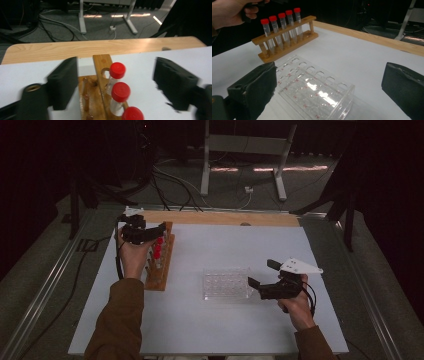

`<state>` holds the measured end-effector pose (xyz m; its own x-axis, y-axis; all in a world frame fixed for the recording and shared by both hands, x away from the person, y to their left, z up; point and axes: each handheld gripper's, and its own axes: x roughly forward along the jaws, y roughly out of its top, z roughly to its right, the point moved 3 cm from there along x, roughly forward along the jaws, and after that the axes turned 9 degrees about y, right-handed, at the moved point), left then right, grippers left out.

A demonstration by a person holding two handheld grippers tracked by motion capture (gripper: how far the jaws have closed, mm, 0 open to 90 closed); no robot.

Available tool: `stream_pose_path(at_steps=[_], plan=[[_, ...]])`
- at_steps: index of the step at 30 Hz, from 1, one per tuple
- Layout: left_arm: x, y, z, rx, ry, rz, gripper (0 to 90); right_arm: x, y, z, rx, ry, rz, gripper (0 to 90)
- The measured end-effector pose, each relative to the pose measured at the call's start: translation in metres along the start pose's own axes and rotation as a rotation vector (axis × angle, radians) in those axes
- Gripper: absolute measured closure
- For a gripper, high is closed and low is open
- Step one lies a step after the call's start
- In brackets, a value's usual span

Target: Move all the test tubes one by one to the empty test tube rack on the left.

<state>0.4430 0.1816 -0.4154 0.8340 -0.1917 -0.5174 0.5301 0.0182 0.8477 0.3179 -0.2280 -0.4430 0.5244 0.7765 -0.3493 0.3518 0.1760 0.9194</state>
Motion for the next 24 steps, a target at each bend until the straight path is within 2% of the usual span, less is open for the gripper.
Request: stream_pose_path(at_steps=[3, 10, 15, 17, 19, 24], plan=[[-0.009, -0.005, 0.002, 0.004, -0.006, 0.011, 13.3, 0.001, 0.0, 0.0, 0.0, -0.001, -0.004, 0.0], [-0.029, -0.017, 0.01, 0.045, -0.062, 0.02, 2.9, 0.0, 0.002, -0.002, -0.014, -0.009, 0.002, 0.0], [-0.049, -0.029, 0.01, 0.082, -0.104, 0.06, 0.9, -0.004, 0.003, -0.003, -0.016, -0.022, 0.01, 0.0], [-0.059, -0.034, 0.009, 0.101, -0.104, 0.076, 0.6, -0.006, 0.002, -0.003, -0.017, -0.022, 0.015, 0.0], [-0.07, -0.04, 0.007, 0.106, -0.122, 0.099, 0.6, -0.009, 0.001, -0.002, -0.016, -0.025, 0.02, 0.0], [-0.097, -0.052, 0.003, 0.133, -0.139, 0.152, 0.6, -0.021, -0.005, 0.002, -0.008, -0.05, 0.029, 0.0]])
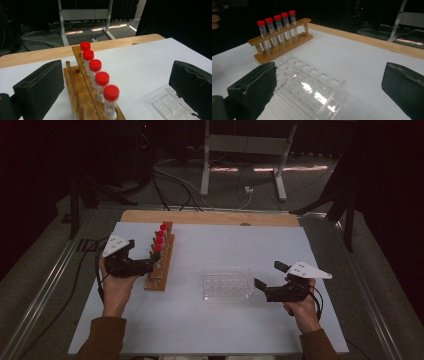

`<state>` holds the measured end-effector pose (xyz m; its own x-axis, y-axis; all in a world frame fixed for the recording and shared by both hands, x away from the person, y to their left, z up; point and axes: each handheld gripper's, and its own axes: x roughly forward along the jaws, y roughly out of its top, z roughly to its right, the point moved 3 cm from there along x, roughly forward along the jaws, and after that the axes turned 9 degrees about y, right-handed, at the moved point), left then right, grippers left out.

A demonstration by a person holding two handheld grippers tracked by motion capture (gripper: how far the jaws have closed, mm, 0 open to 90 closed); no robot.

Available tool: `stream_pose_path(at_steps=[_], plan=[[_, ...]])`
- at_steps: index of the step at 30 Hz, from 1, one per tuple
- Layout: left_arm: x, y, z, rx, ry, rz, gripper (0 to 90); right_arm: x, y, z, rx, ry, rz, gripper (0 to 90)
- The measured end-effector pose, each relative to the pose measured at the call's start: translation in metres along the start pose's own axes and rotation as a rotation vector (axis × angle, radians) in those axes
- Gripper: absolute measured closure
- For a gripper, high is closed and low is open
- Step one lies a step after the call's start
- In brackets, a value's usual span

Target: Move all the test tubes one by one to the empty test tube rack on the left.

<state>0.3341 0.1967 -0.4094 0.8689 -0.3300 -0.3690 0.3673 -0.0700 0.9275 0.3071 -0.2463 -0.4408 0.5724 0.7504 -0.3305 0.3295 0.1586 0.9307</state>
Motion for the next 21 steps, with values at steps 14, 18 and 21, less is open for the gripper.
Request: stream_pose_path(at_steps=[14, 18, 21], plan=[[-0.049, -0.036, 0.0, 0.065, 0.044, 0.108, 0.6, -0.021, -0.013, 0.003, -0.02, -0.051, 0.034, 0.0], [-0.054, -0.048, -0.002, 0.034, 0.051, 0.145, 0.6, -0.024, -0.015, 0.003, -0.022, -0.058, 0.059, 0.0], [-0.054, -0.056, -0.004, 0.016, 0.055, 0.154, 0.6, -0.026, -0.017, 0.002, -0.021, -0.059, 0.073, 0.0]])
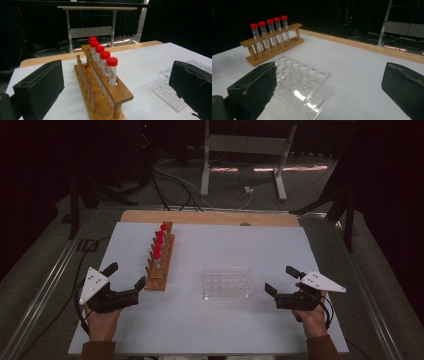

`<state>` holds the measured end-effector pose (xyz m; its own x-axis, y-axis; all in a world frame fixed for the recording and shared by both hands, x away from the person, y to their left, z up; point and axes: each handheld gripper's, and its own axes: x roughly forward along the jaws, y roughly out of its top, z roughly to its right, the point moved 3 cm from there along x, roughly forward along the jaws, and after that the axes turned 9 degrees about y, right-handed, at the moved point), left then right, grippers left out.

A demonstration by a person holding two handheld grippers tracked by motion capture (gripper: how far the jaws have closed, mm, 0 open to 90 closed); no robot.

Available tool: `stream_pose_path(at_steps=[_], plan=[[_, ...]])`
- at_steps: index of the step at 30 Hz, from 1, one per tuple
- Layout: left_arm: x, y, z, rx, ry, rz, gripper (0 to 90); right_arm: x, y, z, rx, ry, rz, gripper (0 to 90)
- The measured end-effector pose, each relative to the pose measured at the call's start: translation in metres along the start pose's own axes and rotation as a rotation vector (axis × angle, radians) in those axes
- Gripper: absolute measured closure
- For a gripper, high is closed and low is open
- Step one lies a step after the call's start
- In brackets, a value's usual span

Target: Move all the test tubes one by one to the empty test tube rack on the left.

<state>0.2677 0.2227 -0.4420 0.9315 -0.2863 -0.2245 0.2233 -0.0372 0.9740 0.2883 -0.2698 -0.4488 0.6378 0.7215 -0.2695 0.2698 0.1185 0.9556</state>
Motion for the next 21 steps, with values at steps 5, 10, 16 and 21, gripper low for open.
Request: stream_pose_path(at_steps=[5, 10, 16, 21], plan=[[-0.003, -0.009, -0.001, 0.001, -0.002, -0.008, 0.6, -0.002, -0.007, 0.001, -0.01, -0.012, 0.001, 0.0], [-0.008, -0.016, -0.002, -0.006, 0.0, -0.018, 0.6, -0.005, -0.009, 0.004, 0.006, -0.028, 0.015, 0.0], [-0.006, -0.026, -0.007, -0.024, 0.011, -0.036, 0.6, -0.007, -0.01, 0.007, 0.018, -0.05, 0.031, 0.0], [-0.005, -0.029, -0.011, -0.053, 0.018, -0.035, 0.6, -0.008, -0.014, 0.008, 0.02, -0.071, 0.024, 0.0]])
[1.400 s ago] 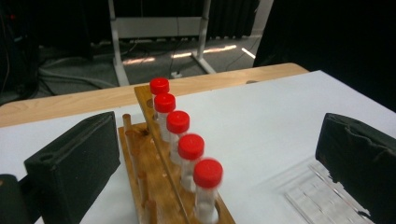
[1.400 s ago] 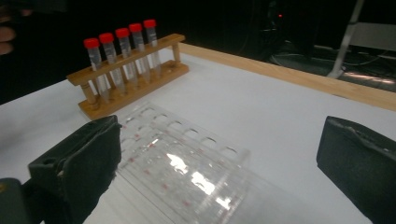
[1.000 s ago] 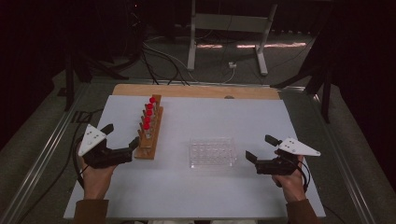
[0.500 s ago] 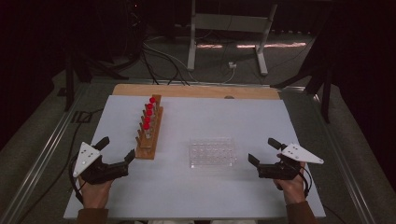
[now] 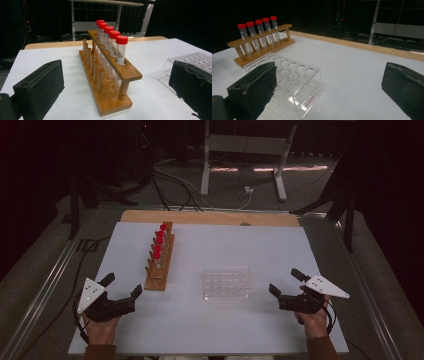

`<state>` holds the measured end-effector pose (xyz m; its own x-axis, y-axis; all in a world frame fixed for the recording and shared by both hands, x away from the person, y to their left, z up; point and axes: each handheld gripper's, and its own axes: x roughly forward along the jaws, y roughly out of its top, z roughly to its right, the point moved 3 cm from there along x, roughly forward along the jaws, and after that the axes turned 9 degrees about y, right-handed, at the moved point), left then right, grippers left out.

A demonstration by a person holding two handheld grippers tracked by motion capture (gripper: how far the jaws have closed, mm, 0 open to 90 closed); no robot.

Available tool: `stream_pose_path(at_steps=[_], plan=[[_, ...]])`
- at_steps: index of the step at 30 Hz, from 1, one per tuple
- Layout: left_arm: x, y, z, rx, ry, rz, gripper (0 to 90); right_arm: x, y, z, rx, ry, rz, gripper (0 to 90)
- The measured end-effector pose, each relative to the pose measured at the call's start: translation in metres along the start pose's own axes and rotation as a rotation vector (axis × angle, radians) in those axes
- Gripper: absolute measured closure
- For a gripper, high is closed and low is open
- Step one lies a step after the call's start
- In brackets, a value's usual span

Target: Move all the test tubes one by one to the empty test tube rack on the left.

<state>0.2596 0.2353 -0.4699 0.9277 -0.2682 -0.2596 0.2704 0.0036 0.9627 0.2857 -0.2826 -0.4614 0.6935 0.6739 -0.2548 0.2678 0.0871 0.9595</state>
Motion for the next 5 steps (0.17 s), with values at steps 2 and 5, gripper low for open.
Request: stream_pose_path(at_steps=[2, 5], plan=[[-0.0009, -0.0001, 0.0001, -0.003, 0.001, 0.004, 0.6, -0.0004, -0.0022, -0.0001, 0.002, -0.002, -0.005, 0.0], [-0.0017, 0.0004, -0.0008, -0.003, 0.012, 0.004, 0.6, 0.0, -0.0054, -0.0002, -0.001, -0.008, -0.02, 0.0]])
